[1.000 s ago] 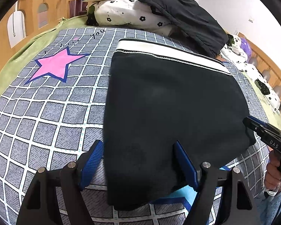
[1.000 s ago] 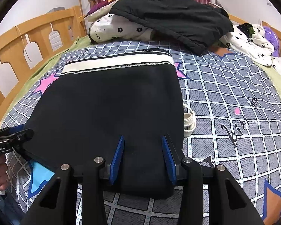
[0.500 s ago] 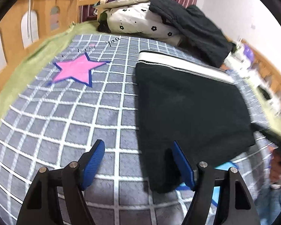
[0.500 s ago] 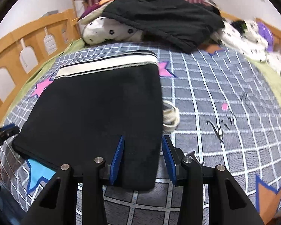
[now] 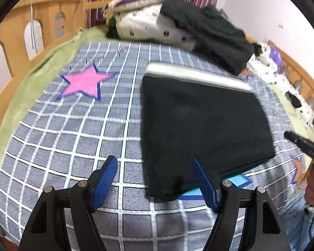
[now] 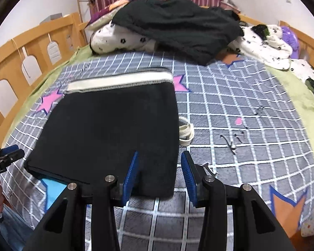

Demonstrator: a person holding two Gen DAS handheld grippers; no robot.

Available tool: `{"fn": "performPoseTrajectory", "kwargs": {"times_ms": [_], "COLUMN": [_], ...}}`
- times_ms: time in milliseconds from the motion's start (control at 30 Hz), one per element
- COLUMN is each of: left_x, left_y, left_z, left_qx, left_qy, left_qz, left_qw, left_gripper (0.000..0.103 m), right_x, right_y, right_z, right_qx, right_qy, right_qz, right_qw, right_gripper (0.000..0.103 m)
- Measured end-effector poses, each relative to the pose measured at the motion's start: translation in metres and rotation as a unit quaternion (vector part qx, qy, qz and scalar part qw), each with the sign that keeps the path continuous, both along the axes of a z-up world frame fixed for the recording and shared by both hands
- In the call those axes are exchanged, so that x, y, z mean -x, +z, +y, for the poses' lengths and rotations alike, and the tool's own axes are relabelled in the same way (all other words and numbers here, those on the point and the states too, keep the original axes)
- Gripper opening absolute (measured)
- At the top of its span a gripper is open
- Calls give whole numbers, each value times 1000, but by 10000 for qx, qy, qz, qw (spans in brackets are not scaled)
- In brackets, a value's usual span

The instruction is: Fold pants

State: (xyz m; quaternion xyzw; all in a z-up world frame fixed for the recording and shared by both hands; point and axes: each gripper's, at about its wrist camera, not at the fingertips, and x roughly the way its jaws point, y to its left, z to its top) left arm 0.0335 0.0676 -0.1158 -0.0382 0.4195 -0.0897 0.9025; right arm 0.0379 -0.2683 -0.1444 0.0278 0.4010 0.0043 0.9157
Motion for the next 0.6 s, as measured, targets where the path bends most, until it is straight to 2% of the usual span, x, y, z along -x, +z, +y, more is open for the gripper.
{"fn": "performPoseTrajectory", "kwargs": {"times_ms": [100,267,300,333,400,500,600], "left_x": [15,35,38,42,47,54,59], "left_y": [27,61,66,70,76,85,89], "left_z": [-5,-18,-20,-22,-25,-33,-42], "left_qx": [81,70,58,46,25,-31,-89], "left_qy": [5,50,52,63,85,34,-29], "left_qz": [-157,-349,-346,-347,-377,-437,-509], "left_qw": [9998,9994,9994,9994,9992,9990,9987], "left_gripper": [71,73,73,74,75,77,78], "right_x": [15,37,46,52,65,78,85], "right_y": [16,45,54,61,73,90,95], "right_z": [2,11,12,13,16,23,22], "right_qx": [-147,145,186,204,234,466,410], "right_qy": [-58,-185,-236,-279,-255,-153,-175], "right_qz": [147,64,-63,-162,-435,-625,-619], "right_qw": [9998,9997,9995,9993,9985,9968,9971], "right_gripper": [42,42,50,67,87,92,93]}}
